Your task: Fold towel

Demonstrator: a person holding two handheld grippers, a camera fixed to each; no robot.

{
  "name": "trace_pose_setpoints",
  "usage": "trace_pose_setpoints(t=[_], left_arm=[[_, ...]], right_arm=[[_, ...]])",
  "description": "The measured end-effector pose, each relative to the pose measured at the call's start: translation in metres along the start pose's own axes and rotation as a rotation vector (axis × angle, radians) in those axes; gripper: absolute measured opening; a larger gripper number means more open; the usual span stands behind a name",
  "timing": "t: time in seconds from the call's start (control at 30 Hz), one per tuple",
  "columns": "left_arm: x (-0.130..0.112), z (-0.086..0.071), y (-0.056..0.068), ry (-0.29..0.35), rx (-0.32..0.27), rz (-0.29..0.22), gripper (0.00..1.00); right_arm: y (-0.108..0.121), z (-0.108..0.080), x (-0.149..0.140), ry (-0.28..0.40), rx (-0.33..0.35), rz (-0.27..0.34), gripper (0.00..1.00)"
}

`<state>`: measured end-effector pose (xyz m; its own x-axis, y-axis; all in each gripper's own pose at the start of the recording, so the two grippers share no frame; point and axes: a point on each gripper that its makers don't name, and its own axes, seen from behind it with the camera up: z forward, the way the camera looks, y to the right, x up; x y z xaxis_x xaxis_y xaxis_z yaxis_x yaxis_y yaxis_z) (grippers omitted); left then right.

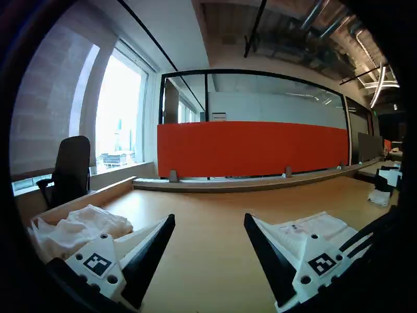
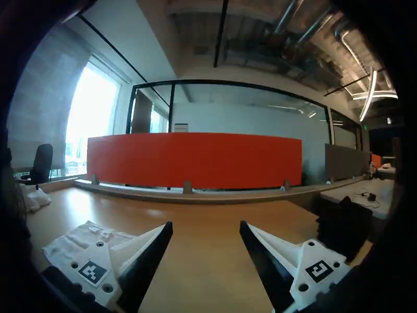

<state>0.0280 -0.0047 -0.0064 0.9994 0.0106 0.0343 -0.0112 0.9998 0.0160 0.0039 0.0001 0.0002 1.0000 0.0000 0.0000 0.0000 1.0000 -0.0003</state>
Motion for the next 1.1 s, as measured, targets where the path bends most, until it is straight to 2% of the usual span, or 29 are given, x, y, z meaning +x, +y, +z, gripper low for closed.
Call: trace_pose_setpoints(t=[0.3, 0.5, 0.67, 0.87, 1.1], left_arm=[[0.077, -0.007, -0.006, -0.005, 0.002, 0.011, 0.98], [0.126, -0.008, -0.005, -0.003, -0.004, 0.016, 0.98], [0.161, -0.011, -0.005, -0.001, -0.008, 0.022, 0.98], [0.184, -0.015, -0.006, -0.001, -0.010, 0.023, 0.98], [0.191, -0.020, -0.002, -0.015, -0.024, 0.038, 0.98]], right_arm=[[-0.001, -0.002, 0.061, -0.001, 0.004, -0.009, 1.00], [-0.001, -0.004, 0.114, 0.009, 0.001, -0.015, 1.00], [-0.001, -0.007, 0.147, 0.012, 0.002, -0.009, 1.00], [-0.003, -0.013, 0.170, 0.010, 0.007, -0.013, 1.00], [-0.003, -0.013, 0.178, 0.007, 0.020, -0.011, 1.00]])
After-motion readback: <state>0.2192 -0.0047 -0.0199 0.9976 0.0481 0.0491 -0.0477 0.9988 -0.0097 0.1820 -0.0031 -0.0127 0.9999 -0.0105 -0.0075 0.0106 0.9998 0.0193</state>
